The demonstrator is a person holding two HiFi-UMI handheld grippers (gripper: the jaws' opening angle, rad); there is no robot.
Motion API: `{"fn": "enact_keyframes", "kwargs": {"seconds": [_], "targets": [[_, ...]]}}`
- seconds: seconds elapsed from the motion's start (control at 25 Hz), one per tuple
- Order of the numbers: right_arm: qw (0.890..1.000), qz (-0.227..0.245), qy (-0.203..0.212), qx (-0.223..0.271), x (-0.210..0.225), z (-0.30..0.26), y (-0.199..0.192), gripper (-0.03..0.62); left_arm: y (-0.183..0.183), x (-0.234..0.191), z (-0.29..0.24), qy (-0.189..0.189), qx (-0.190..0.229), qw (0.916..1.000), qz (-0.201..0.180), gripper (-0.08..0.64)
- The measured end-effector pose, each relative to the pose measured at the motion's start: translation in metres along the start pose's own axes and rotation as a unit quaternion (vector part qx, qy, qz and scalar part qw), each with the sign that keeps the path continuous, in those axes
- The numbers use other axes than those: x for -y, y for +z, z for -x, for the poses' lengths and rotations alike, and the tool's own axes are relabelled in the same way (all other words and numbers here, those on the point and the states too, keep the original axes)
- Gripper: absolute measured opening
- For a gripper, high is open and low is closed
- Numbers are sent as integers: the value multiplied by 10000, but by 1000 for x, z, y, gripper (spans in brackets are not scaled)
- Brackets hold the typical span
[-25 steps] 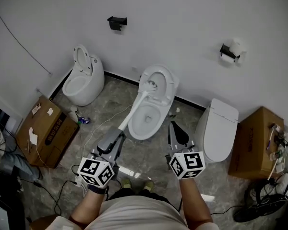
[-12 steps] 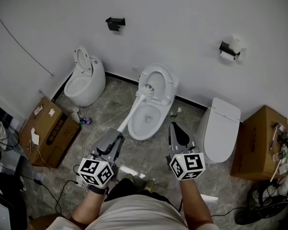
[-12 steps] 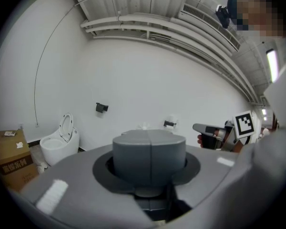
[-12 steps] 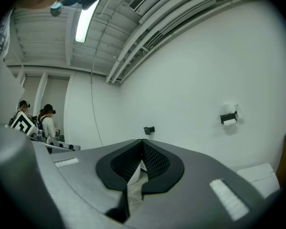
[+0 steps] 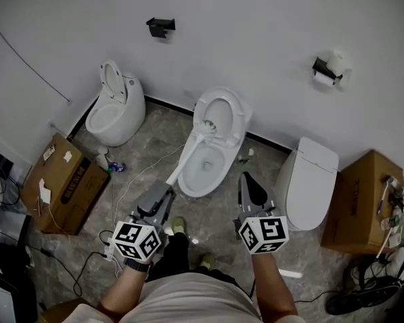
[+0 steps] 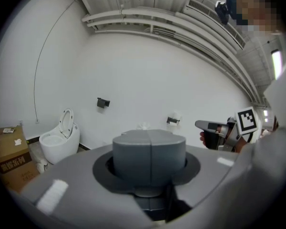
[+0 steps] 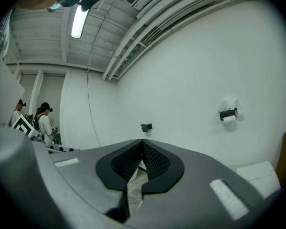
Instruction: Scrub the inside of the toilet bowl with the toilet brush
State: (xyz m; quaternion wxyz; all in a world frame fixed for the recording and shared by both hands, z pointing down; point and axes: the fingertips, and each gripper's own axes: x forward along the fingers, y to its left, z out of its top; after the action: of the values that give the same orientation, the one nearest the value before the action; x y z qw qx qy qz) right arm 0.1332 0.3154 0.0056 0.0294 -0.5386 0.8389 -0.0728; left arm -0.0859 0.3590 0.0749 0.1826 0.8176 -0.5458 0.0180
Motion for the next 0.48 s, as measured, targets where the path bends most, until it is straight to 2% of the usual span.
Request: {"fn": "enact_keyframes", "kwargs": {"seconds": [0.2, 0.48], "targets": [[9999, 8, -95, -137, 4, -43, -13, 12, -7, -30, -35, -89, -162, 9998, -23, 153], [9986, -22, -312, -425, 7, -132, -44, 12, -25, -103, -101, -357, -585, 9976, -65, 153]]}}
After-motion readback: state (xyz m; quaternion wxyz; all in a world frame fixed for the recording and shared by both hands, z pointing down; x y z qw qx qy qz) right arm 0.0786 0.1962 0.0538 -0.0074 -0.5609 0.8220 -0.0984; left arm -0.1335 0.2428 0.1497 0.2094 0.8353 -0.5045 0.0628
